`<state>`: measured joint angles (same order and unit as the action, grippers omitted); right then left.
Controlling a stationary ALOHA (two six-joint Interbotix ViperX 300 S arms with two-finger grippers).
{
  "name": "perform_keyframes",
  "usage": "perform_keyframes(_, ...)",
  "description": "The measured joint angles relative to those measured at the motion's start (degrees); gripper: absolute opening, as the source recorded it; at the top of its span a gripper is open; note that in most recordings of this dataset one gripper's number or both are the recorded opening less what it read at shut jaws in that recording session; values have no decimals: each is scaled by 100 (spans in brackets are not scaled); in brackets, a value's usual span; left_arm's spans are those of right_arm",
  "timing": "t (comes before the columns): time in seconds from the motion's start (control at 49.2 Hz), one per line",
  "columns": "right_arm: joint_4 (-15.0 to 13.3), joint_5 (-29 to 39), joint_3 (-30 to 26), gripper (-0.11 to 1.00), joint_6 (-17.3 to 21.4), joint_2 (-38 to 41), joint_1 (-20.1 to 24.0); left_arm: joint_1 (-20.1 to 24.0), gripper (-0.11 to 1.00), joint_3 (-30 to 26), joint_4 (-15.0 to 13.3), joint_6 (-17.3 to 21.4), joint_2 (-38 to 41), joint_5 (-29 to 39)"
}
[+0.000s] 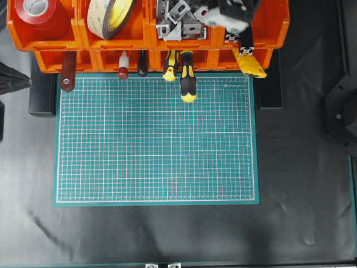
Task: Pick corner brachets from container rack with right arm.
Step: 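Lift the silver bracket out and carry it over the green mat, then lower the bracket onto the green mat and open the right gripper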
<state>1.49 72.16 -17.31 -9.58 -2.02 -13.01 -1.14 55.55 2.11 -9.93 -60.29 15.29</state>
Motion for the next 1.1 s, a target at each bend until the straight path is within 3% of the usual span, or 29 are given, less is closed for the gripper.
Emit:
perform_keyframes(0.142, -9, -9, 79, 22, 141, -299, 492, 9, 0, 0, 0, 0, -18, 26)
perform_keyframes(0.305, 0, -176, 606, 22, 483, -800, 1187, 9, 0, -9, 0, 0, -26, 26)
perform_keyframes(0.509, -26, -1239, 1775, 22, 1433, -1389, 2347, 9, 0, 0, 0, 0, -26, 26)
perform_keyframes(0.712, -896, -2637, 2848, 22, 2452, -1389, 3278, 9, 0, 26, 0, 9, -26, 18)
perform_keyframes(0.834, -1345, -3138, 3208, 22, 2848, -1187, 3498, 9, 0, 26, 0, 18, -79, 0)
perform_keyframes(1.098, -1723, -3366, 3419, 22, 3023, -536, 3674, 9, 0, 26, 0, 35, -193, -35)
